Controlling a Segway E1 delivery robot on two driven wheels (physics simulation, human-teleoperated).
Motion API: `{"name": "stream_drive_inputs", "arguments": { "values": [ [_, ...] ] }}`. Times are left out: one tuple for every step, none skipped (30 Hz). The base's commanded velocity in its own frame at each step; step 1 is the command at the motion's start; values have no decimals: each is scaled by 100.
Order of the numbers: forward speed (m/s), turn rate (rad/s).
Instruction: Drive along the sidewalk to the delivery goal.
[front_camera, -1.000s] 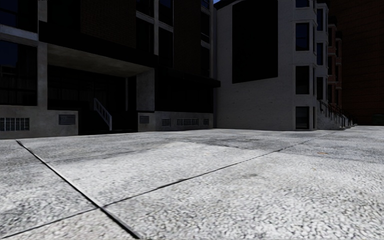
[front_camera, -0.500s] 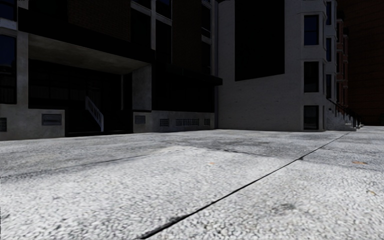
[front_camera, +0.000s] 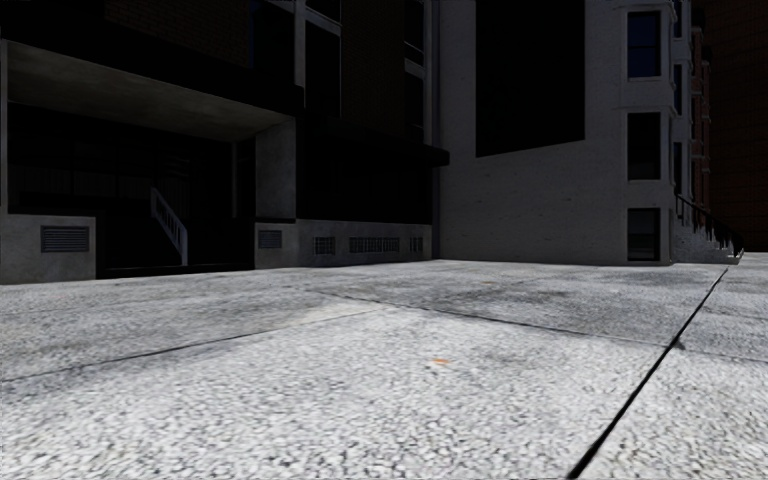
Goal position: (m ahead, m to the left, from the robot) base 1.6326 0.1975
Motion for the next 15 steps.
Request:
{"name": "stream_drive_inputs", "arguments": {
  "values": [
    [200,21],
    [200,23],
    [200,23],
    [200,23],
    [200,24],
    [200,24],
    [200,24],
    [200,24],
    [199,24],
    [189,24],
    [171,24],
    [171,24],
    [157,24],
    [146,24],
    [137,24]
  ]
}}
